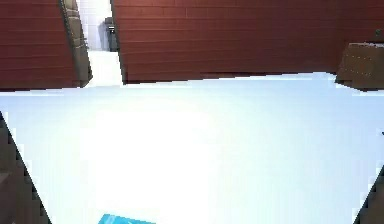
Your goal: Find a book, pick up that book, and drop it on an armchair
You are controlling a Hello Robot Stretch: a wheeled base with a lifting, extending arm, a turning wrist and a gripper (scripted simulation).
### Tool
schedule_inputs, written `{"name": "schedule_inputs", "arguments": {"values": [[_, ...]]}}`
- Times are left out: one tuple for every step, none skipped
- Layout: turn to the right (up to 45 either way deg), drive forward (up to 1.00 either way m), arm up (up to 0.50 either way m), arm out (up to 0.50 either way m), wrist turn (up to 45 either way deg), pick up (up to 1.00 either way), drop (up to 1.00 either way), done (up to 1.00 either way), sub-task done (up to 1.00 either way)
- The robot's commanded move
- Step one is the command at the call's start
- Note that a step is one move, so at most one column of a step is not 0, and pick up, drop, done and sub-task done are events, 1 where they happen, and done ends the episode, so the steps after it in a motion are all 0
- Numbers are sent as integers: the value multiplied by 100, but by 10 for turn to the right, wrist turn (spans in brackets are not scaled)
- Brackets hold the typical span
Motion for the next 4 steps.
{"name": "schedule_inputs", "arguments": {"values": [[0,100,0,0,0,0,0,0,0],[-450,0,0,0,0,0,0,0,0],[-60,0,0,0,0,0,0,0,0],[0,20,0,0,0,0,0,0,0]]}}
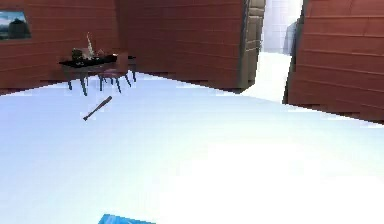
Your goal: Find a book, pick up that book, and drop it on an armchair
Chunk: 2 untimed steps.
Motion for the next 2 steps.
{"name": "schedule_inputs", "arguments": {"values": [[210,0,0,0,0,0,0,0,0],[0,100,0,0,0,0,0,0,0]]}}
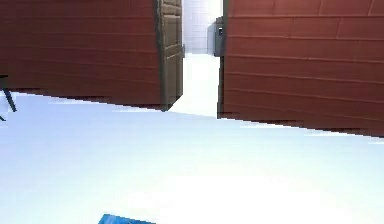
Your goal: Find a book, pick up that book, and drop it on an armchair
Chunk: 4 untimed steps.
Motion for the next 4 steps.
{"name": "schedule_inputs", "arguments": {"values": [[30,0,0,0,0,0,0,0,0],[0,100,0,0,0,0,0,0,0],[0,100,0,0,0,0,0,0,0],[0,100,0,0,0,0,0,0,0]]}}
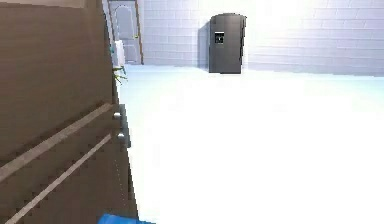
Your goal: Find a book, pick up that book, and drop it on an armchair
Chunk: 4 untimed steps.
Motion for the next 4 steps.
{"name": "schedule_inputs", "arguments": {"values": [[60,0,0,0,0,0,0,0,0],[0,15,0,0,0,0,0,0,0],[-60,0,0,0,0,0,0,0,0],[0,95,0,0,0,0,0,0,0]]}}
